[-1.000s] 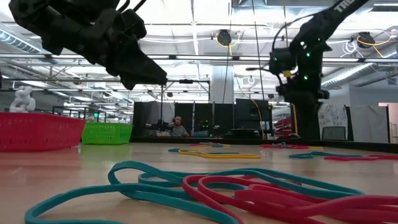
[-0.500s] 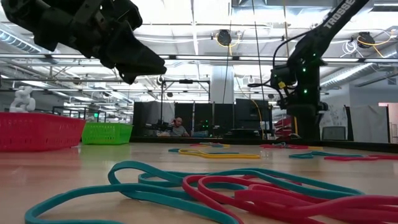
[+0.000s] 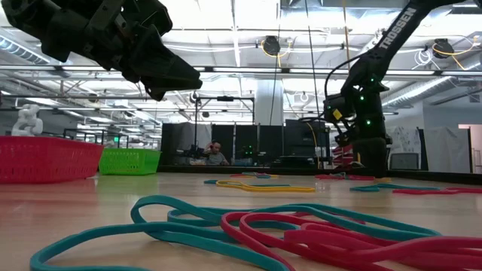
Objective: Sort rubber bands into baskets
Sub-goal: Put the yellow rubber band into the green bin
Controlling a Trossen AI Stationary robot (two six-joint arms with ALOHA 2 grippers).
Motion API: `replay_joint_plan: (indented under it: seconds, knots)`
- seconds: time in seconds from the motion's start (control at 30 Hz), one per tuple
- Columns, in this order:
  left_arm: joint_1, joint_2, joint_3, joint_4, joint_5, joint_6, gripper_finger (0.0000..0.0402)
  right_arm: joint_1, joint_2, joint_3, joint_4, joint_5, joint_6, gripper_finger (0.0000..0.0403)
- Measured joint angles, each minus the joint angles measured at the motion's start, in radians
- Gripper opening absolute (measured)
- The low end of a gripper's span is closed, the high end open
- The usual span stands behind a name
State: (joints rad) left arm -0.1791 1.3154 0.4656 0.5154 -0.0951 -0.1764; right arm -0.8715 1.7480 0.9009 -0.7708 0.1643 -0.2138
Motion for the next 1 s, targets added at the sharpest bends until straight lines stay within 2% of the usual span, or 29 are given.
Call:
replay_joint_plan:
  seconds: [0.1,0.17,0.4,0.67,1.0]
  knots:
    - [0.000,0.000,0.000,0.000,0.000,0.000,0.0118,0.005,-0.006,-0.003,0.000,-0.021,-0.012,0.0027]
    - [0.000,0.000,0.000,0.000,0.000,0.000,0.0118,0.004,-0.017,-0.008,0.004,-0.024,-0.012,0.0010]
    - [-0.001,0.000,0.000,0.000,0.000,-0.007,0.0118,0.003,-0.126,0.028,-0.091,-0.008,0.043,0.0001]
    - [-0.001,0.000,0.000,0.001,0.000,-0.009,0.0118,0.040,-0.295,0.048,-0.109,-0.010,0.074,0.0000]
    - [-0.001,0.000,0.000,0.000,0.000,-0.019,0.0118,0.173,-0.424,0.048,-0.110,-0.065,0.147,0.0000]
